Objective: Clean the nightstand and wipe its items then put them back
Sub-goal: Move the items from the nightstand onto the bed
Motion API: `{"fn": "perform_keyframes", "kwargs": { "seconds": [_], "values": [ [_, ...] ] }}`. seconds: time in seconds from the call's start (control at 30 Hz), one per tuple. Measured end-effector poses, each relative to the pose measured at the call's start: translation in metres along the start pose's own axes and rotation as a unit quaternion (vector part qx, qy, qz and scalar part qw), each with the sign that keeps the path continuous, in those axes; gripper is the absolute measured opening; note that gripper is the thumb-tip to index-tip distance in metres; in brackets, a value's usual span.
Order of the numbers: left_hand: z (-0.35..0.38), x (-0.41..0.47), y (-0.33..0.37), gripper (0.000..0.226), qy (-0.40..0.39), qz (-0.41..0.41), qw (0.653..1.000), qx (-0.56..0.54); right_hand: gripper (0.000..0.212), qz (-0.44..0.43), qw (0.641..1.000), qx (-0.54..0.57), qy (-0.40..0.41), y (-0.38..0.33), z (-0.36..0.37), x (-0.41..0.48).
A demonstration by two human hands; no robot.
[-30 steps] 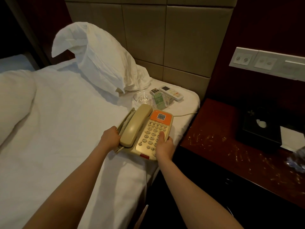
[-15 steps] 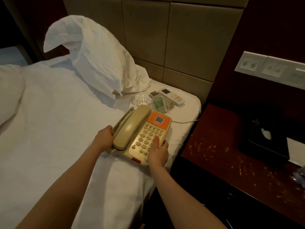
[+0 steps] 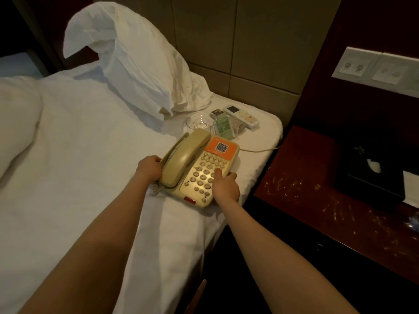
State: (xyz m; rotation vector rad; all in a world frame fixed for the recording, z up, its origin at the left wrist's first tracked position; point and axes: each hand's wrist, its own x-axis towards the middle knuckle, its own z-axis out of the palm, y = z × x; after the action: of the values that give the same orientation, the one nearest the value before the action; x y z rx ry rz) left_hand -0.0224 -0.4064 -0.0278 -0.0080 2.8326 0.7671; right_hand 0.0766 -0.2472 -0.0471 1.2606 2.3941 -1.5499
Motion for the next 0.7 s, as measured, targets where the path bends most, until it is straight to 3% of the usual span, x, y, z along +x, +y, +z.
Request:
{"fn": "perform_keyframes", "kwargs": {
  "seconds": [0.27, 0.43, 0.7],
  "values": [
    [-0.005, -0.009, 0.009, 0.04, 0.021, -0.011, 0.999, -0.039, 0.048, -0.001, 0.999, -0.032, -0.037, -0.005, -0.004, 0.0],
    [-0.008, -0.014, 0.036, 0.039, 0.031, 0.045, 0.998, -0.034, 0.054, -0.031, 0.995, -0.088, -0.044, -0.012, -0.026, 0.014],
    [0.012, -0.04, 0.112, 0.033, 0.047, 0.164, 0.982, -0.081, 0.049, -0.051, 0.997, -0.064, 0.003, -0.012, -0.083, 0.033]
  ]
}}
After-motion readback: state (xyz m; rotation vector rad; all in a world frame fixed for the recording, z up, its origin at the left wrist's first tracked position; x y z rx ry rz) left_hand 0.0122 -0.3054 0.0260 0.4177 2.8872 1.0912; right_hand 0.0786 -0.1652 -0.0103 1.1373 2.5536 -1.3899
